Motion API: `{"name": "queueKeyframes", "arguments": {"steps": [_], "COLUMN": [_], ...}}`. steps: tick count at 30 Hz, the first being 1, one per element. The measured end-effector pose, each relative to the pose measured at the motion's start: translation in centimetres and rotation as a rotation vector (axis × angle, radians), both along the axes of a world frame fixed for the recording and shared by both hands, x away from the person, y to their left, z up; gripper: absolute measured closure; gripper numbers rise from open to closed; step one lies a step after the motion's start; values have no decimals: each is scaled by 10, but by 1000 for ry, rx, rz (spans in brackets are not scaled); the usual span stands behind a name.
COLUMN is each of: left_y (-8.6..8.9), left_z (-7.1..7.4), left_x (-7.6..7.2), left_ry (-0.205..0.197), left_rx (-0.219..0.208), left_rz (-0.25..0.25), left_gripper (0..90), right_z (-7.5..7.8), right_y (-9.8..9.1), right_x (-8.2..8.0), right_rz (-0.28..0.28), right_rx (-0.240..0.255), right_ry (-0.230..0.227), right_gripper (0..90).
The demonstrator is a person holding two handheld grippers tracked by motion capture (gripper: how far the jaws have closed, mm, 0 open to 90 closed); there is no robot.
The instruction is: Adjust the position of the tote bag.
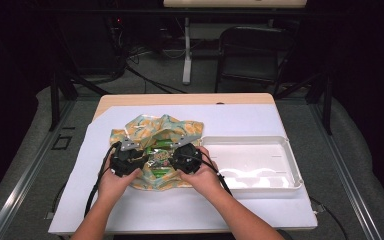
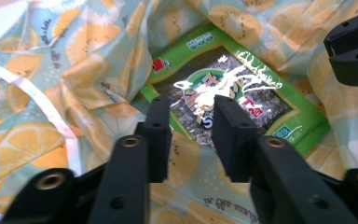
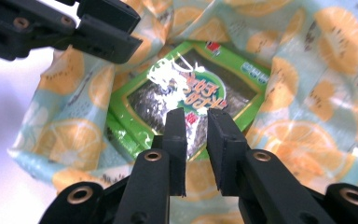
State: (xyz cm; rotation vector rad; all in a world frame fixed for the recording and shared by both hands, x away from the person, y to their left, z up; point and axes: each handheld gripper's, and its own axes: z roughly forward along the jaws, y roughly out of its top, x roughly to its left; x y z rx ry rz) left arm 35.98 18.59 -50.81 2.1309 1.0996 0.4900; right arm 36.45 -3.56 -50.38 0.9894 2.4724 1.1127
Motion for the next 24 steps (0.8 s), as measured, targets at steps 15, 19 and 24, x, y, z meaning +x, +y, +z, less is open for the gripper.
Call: {"name": "queueKeyframes", "arguments": {"steps": [15, 19, 24], "left_y": [0, 4, 8], "left_z": [-14, -18, -25], "left_x": [-17, -20, -22], "left_ry": [47, 58, 96], "left_rx": [99, 121, 120], "left_rz": [11, 4, 8], "left_gripper": [856, 844, 806], "right_z": [-11, -11, -14], "right_y": [-3, -4, 0], "right_x": [-8, -9, -10], "right_rz": [26, 20, 24], "right_rx": [-16, -7, -16], "right_ry": [28, 34, 31], "right_gripper": [779, 776, 759]}}
